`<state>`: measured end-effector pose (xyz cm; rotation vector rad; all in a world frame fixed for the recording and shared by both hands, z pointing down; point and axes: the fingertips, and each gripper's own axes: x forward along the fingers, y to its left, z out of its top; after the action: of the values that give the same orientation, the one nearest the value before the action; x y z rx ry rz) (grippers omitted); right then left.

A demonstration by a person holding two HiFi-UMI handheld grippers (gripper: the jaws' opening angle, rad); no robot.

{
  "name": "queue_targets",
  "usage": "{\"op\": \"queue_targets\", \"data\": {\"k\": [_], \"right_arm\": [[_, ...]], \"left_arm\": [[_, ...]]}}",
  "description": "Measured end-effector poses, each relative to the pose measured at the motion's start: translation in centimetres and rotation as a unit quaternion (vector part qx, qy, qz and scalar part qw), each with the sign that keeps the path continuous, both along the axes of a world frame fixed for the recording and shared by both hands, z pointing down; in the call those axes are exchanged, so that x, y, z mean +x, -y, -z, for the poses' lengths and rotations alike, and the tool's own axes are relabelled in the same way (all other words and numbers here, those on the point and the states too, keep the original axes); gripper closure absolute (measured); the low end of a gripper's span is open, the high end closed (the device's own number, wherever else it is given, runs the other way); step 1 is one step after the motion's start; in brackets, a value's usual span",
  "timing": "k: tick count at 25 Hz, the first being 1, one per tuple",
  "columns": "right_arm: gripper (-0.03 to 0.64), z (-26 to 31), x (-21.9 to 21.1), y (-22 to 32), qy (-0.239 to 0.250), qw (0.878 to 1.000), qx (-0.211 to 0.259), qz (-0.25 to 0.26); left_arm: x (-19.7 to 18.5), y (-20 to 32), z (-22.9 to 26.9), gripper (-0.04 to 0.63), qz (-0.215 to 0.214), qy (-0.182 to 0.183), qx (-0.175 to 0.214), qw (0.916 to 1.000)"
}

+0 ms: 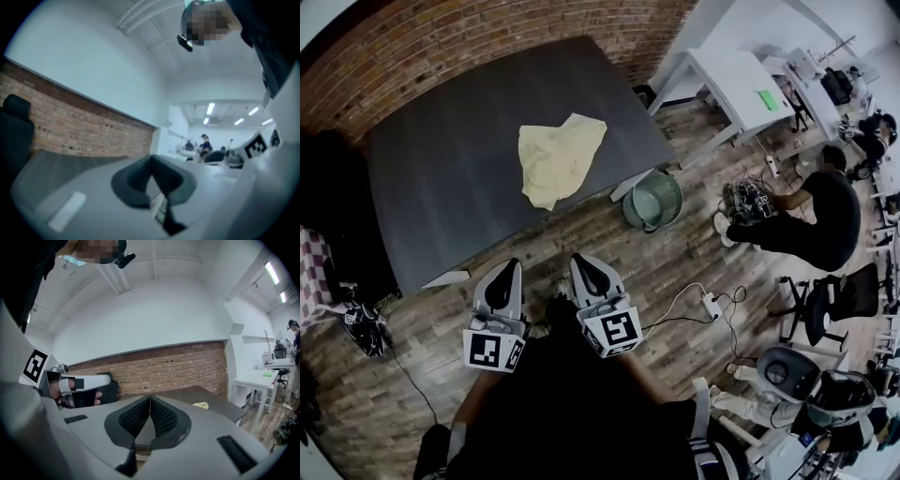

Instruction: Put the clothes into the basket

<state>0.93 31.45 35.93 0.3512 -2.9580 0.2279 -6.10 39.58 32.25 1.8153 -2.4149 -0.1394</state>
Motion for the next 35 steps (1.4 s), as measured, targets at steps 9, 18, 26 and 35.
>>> {"op": "queue_targets", "data": {"k": [9, 18, 26, 35], "right_arm": [[0.609, -2.1, -2.2, 5.9, -0.019, 0.999, -0.023, 0.037], [0.609, -3.6, -5.6, 8.0, -0.04, 0.997, -0.035, 0.051], [0.609, -3.9, -9.5, 10.4, -0.052, 0.998, -0.028, 0.019], [0.609, -4.6, -15.3, 13.5, -0.069, 0.997, -0.028, -0.019]], "left_arm": [[-1.5, 6.5, -0.2, 0.592, 0.017, 0.003, -0.016, 0.9997], [-4.2, 8.6, -1.0, 0.592, 0.026, -0.006, -0.026, 0.9993], [-9.1, 11.6, -1.6, 0.592, -0.001, -0.013, -0.014, 0.9998], [-15.5, 15.5, -1.7, 0.592, -0.039, -0.009, 0.0, 0.9992]]}}
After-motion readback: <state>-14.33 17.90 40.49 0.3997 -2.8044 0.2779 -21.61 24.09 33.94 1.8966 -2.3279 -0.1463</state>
